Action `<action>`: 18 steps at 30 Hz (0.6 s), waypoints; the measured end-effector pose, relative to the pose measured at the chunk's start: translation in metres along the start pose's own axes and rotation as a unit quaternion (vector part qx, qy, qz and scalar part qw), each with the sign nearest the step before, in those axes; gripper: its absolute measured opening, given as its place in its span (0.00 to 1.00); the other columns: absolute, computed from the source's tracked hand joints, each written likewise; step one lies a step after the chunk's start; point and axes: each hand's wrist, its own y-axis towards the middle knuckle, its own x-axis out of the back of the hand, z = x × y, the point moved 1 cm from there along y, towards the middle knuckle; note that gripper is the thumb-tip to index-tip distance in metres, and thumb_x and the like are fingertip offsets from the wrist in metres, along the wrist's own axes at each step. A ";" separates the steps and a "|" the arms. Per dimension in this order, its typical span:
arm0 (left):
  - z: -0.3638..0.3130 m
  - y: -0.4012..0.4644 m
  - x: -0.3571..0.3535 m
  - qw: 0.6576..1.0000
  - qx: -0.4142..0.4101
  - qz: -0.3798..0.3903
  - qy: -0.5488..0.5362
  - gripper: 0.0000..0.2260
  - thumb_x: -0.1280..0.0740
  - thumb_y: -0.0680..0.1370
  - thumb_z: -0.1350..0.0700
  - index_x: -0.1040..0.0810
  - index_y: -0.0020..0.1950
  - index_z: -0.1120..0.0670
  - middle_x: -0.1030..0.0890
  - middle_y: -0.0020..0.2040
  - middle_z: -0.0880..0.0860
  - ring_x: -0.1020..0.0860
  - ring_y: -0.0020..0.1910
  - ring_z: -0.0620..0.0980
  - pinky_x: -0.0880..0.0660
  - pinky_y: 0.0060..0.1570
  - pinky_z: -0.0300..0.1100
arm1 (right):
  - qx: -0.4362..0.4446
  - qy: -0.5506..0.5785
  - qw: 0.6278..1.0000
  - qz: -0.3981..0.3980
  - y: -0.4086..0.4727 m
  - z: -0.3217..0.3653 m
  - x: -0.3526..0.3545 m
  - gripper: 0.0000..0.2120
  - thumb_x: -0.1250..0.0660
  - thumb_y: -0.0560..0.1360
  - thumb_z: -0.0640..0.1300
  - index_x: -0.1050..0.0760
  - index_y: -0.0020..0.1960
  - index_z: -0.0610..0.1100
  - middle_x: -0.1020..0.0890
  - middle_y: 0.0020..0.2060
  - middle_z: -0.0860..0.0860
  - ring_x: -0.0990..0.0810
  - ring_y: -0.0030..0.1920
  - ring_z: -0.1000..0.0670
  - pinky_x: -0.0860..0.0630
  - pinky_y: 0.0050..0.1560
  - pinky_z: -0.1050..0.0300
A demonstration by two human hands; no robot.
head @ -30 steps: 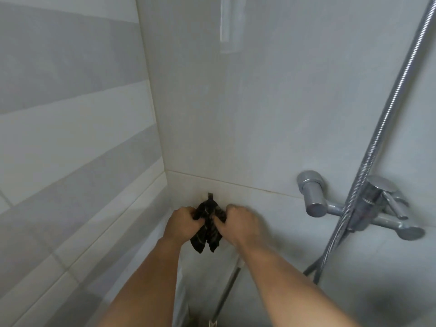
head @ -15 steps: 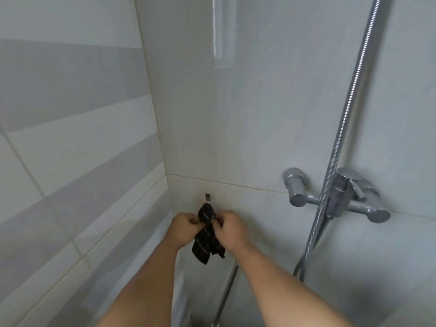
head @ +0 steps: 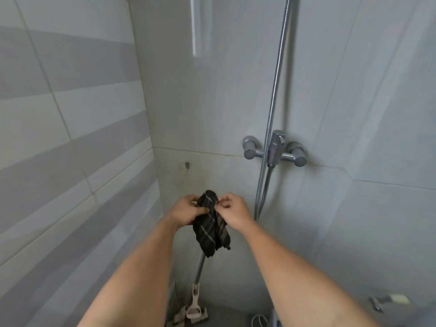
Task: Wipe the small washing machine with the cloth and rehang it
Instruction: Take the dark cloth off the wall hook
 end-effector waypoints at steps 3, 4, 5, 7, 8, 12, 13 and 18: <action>-0.007 -0.023 -0.035 0.998 0.000 0.027 0.060 0.04 0.27 0.78 0.58 0.19 0.51 0.55 0.16 0.47 0.57 0.15 0.50 0.56 0.16 0.48 0.48 | -0.008 -0.002 1.000 -0.014 -0.039 -0.014 0.029 0.04 0.26 0.73 0.46 0.19 0.47 0.49 0.14 0.37 0.50 0.15 0.41 0.51 0.17 0.49 0.51; -0.009 -0.030 -0.047 0.997 0.002 0.040 0.064 0.03 0.28 0.79 0.58 0.19 0.51 0.56 0.16 0.47 0.56 0.16 0.46 0.54 0.17 0.42 0.44 | -0.017 -0.001 1.000 -0.015 -0.050 -0.020 0.038 0.04 0.26 0.73 0.45 0.19 0.48 0.49 0.14 0.37 0.50 0.15 0.41 0.51 0.17 0.50 0.51; -0.013 -0.038 -0.058 0.997 0.003 0.051 0.065 0.04 0.29 0.80 0.59 0.20 0.53 0.56 0.17 0.46 0.56 0.17 0.42 0.51 0.18 0.37 0.40 | -0.029 0.002 0.999 -0.012 -0.060 -0.027 0.049 0.05 0.26 0.73 0.45 0.19 0.49 0.49 0.14 0.38 0.52 0.15 0.42 0.51 0.17 0.51 0.50; -0.020 -0.049 -0.080 0.995 -0.001 0.070 0.065 0.06 0.30 0.81 0.59 0.20 0.57 0.58 0.17 0.46 0.55 0.18 0.40 0.49 0.20 0.32 0.36 | -0.056 0.010 0.998 -0.001 -0.077 -0.038 0.071 0.10 0.26 0.73 0.47 0.18 0.54 0.49 0.14 0.42 0.54 0.14 0.44 0.52 0.17 0.53 0.49; -0.023 -0.051 -0.090 0.995 -0.004 0.076 0.070 0.07 0.30 0.81 0.59 0.20 0.59 0.59 0.17 0.46 0.55 0.17 0.40 0.49 0.20 0.33 0.37 | -0.065 0.010 0.998 0.000 -0.084 -0.043 0.083 0.12 0.25 0.73 0.48 0.17 0.55 0.47 0.14 0.44 0.53 0.14 0.46 0.52 0.18 0.55 0.50; -0.041 -0.058 -0.133 0.991 -0.013 0.100 0.086 0.05 0.30 0.81 0.57 0.20 0.55 0.58 0.16 0.47 0.57 0.16 0.45 0.55 0.17 0.47 0.48 | -0.084 0.012 0.996 -0.012 -0.109 -0.063 0.133 0.08 0.24 0.73 0.46 0.15 0.49 0.42 0.15 0.40 0.50 0.18 0.39 0.53 0.22 0.47 0.59; -0.046 -0.061 -0.145 0.990 -0.012 0.109 0.085 0.05 0.30 0.81 0.57 0.21 0.55 0.57 0.16 0.48 0.57 0.16 0.46 0.55 0.17 0.49 0.49 | -0.089 0.015 0.996 -0.016 -0.116 -0.068 0.145 0.08 0.24 0.73 0.46 0.16 0.48 0.42 0.16 0.38 0.49 0.18 0.38 0.53 0.23 0.44 0.60; -0.070 -0.072 -0.208 0.985 0.011 0.121 0.123 0.11 0.32 0.80 0.55 0.20 0.59 0.59 0.16 0.55 0.60 0.16 0.55 0.59 0.15 0.50 0.52 | -0.113 0.014 0.993 -0.023 -0.140 -0.098 0.197 0.10 0.23 0.71 0.47 0.23 0.45 0.46 0.13 0.43 0.44 0.13 0.45 0.45 0.18 0.49 0.48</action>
